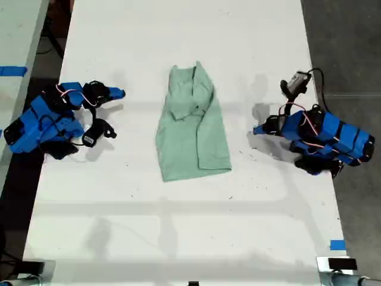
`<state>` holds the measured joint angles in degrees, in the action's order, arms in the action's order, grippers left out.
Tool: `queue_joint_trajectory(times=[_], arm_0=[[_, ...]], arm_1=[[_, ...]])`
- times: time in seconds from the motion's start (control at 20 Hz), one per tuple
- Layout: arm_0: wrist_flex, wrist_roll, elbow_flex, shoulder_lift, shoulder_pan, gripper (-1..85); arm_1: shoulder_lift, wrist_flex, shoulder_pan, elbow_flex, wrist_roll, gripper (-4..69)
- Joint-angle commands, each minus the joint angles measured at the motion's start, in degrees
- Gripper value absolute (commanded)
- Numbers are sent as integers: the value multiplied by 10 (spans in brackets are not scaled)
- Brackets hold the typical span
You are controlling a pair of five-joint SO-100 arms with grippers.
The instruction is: Fold t shirt
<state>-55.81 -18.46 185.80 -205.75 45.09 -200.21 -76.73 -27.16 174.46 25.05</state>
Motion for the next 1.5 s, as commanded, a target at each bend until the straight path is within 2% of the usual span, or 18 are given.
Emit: queue_joint_trajectory(times=[0.0, 0.15, 0.25, 0.4, 0.55, 0.6, 0.65, 0.7, 0.8, 0.95, 1.1, 1.2, 1.45], arm_0=[[-66, 29, -267, 179, 5, -3], [-96, 55, -397, 308, -16, -3], [-159, 105, -481, 388, -42, -3], [-194, 233, -587, 524, -207, -3], [-184, 329, -709, 719, -370, 9], [-177, 347, -758, 795, -410, 39], [-183, 370, -819, 872, -441, 107], [-205, 396, -883, 944, -465, 158], [-211, 421, -954, 1033, -490, 225], [-202, 453, -950, 1086, -500, 237], [-191, 484, -941, 1166, -485, 233], [-144, 483, -954, 1210, -475, 218], [-116, 479, -973, 1296, -453, 197]], arm_1=[[-8, -9, -22, 30, 0, 12], [-8, -9, -20, 30, 0, 12], [-8, -9, -17, 30, -3, 12], [-8, -9, -20, 30, 0, 12], [-8, -9, -18, 30, -1, 12], [-8, -9, -18, 31, -2, 12], [-8, -9, -17, 31, -2, 12], [-8, -9, -16, 31, -2, 12], [-8, -9, -16, 31, -1, 12], [-8, -9, -14, 31, 0, 12], [-8, -9, -12, 31, 0, 12], [-8, -9, -12, 31, 0, 12], [-8, -9, -7, 31, 2, 12]])
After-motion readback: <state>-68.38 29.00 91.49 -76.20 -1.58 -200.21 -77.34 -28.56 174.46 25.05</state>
